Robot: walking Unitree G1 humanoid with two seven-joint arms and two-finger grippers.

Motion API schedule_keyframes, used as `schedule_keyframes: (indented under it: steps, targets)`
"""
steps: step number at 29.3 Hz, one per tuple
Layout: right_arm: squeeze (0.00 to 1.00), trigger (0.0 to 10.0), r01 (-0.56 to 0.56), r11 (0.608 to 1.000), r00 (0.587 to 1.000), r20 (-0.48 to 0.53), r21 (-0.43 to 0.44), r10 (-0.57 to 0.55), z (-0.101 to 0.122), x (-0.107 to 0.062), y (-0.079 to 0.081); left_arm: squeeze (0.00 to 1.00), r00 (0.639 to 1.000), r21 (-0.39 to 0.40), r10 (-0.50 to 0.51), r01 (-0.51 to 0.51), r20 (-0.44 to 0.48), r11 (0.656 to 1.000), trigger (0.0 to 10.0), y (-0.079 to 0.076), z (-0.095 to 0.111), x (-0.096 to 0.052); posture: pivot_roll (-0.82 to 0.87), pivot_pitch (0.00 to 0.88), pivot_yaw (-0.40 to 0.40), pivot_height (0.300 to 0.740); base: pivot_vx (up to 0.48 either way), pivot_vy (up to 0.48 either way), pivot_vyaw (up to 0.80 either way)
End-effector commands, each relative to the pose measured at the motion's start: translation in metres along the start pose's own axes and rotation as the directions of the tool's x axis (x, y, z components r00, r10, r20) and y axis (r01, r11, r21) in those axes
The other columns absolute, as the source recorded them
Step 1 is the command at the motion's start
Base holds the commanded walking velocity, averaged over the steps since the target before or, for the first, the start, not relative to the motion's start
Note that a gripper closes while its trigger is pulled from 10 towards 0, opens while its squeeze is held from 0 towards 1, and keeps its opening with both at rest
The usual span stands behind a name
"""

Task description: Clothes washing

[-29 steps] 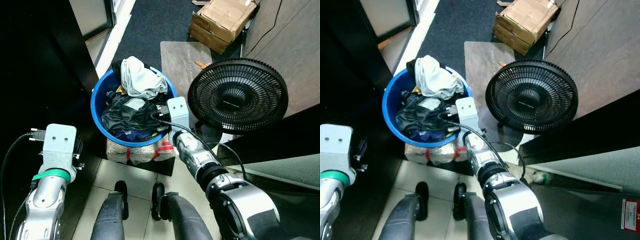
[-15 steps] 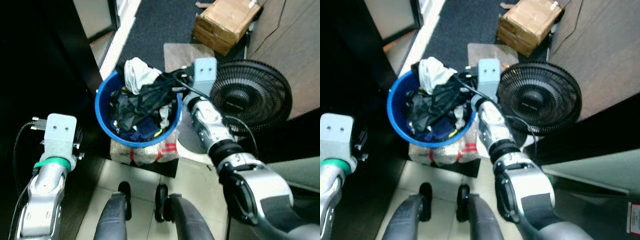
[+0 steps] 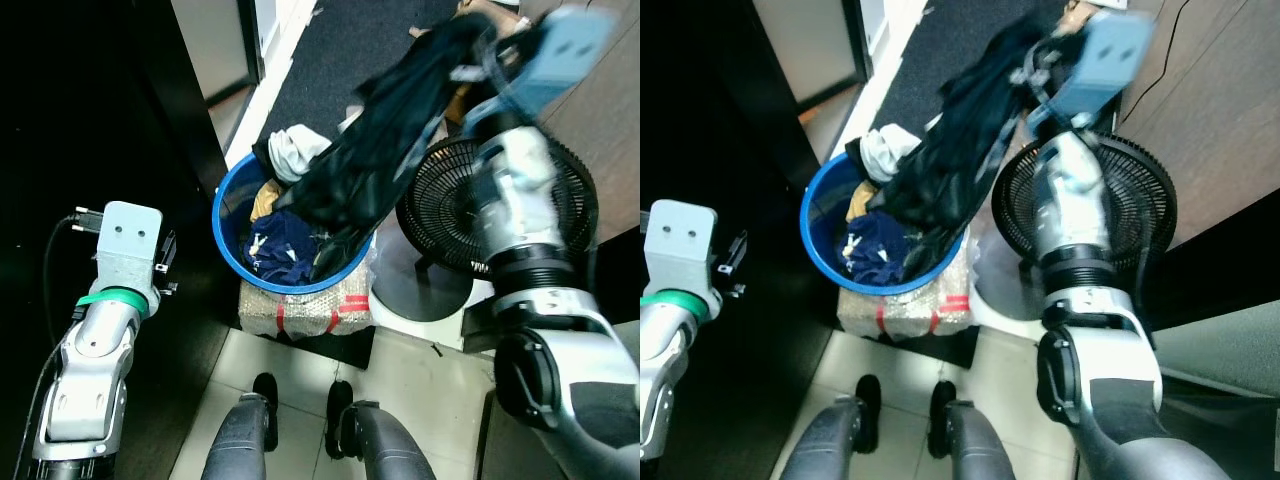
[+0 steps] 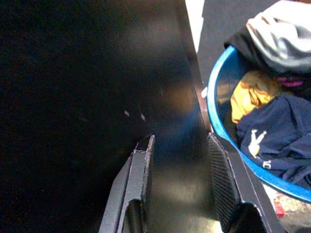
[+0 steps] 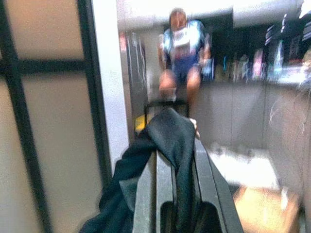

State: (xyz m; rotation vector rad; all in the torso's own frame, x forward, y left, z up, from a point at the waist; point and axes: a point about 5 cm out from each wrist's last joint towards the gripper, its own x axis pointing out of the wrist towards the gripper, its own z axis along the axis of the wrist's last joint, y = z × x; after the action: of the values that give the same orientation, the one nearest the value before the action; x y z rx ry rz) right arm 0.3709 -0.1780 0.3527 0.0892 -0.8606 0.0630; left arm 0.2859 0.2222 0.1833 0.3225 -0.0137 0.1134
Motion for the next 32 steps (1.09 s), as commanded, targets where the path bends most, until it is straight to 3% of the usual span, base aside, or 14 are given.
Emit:
schedule_keyframes:
  steps: [1,7,9,11,14,16,17,19,21,23,26,29,31,32]
  targets:
    - [0.0,10.0,-0.022,0.999,0.996,0.081,-0.036,0.025,0.017,-0.001,-0.001,0.0,1.0,0.012,0.027,-0.027,-0.011,1.0,10.0,0.009,-0.004,0.0,0.17,0.127,0.067,0.74,0.0,0.0,0.0]
    - [0.0,10.0,-0.057,0.996,0.967,0.243,-0.069,0.072,0.063,0.008,0.005,0.0,1.0,0.016,0.017,-0.017,-0.002,1.0,10.0,0.008,-0.003,0.004,0.16,0.101,0.075,0.74,0.0,0.0,0.0]
    - [0.0,10.0,-0.096,0.991,0.936,0.331,-0.098,0.124,0.089,0.01,0.017,0.0,1.0,0.009,0.006,-0.006,0.018,1.0,10.0,0.004,0.001,0.007,0.15,0.083,0.069,0.74,0.0,0.0,0.0]
    - [0.0,10.0,-0.114,0.987,0.929,0.339,-0.117,0.148,0.092,0.008,0.022,0.0,1.0,0.006,0.003,-0.003,0.025,1.0,10.0,0.003,0.003,0.008,0.15,0.082,0.067,0.74,0.0,0.0,0.0]
    - [0.0,10.0,-0.135,0.982,0.945,0.281,-0.135,0.169,0.08,-0.001,0.025,0.0,0.999,-0.001,0.004,-0.004,0.038,1.0,10.0,0.003,0.006,0.009,0.14,0.076,0.06,0.74,0.0,0.0,0.0]
    - [0.0,10.0,-0.151,0.978,0.972,0.156,-0.147,0.174,0.053,-0.022,0.025,0.0,0.998,-0.016,0.0,0.001,0.065,1.0,10.0,0.004,0.014,0.007,0.14,0.068,0.049,0.74,0.0,0.0,0.0]
    - [0.0,10.0,-0.151,0.978,0.972,0.156,-0.147,0.174,0.053,-0.022,0.025,0.0,0.998,-0.016,0.0,0.001,0.065,1.0,10.0,0.004,0.014,0.007,0.14,0.068,0.049,0.74,0.0,0.0,0.0]
    - [0.0,10.0,-0.166,0.973,0.984,0.033,-0.159,0.173,0.028,-0.049,0.025,0.0,0.995,-0.034,-0.011,0.014,0.099,0.999,10.0,0.003,0.024,0.004,0.14,0.06,0.043,0.74,0.0,0.0,0.0]
    - [0.0,10.0,-0.17,0.974,0.985,-0.023,-0.151,0.168,0.019,-0.064,0.027,0.0,0.993,-0.047,-0.019,0.025,0.118,0.999,10.0,0.003,0.03,0.002,0.14,0.054,0.042,0.74,0.0,0.0,0.0]
    - [0.0,10.0,-0.17,0.974,0.985,-0.023,-0.151,0.168,0.019,-0.064,0.027,0.0,0.993,-0.047,-0.019,0.025,0.118,0.999,10.0,0.003,0.03,0.002,0.14,0.054,0.042,0.74,0.0,0.0,0.0]
    - [0.0,10.0,-0.169,0.976,0.983,-0.089,-0.134,0.158,0.011,-0.082,0.032,0.0,0.986,-0.072,-0.029,0.042,0.162,0.997,10.0,0.001,0.043,0.0,0.13,0.035,0.043,0.74,0.0,0.0,0.0]
    - [0.0,10.0,-0.169,0.976,0.983,-0.089,-0.134,0.158,0.011,-0.082,0.032,0.0,0.986,-0.072,-0.029,0.042,0.162,0.997,10.0,0.001,0.043,0.0,0.13,0.035,0.043,0.74,0.0,0.0,0.0]
    - [0.0,10.0,-0.172,0.971,0.98,-0.132,-0.164,0.151,0.003,-0.084,0.039,0.0,0.966,-0.126,-0.033,0.067,0.256,0.99,10.0,-0.006,0.07,0.003,0.12,0.009,0.013,0.74,0.0,0.0,0.0]
    - [0.0,10.0,-0.172,0.971,0.98,-0.132,-0.164,0.151,0.003,-0.084,0.039,0.0,0.966,-0.126,-0.033,0.067,0.256,0.99,10.0,-0.006,0.07,0.003,0.12,0.009,0.013,0.74,0.0,0.0,0.0]
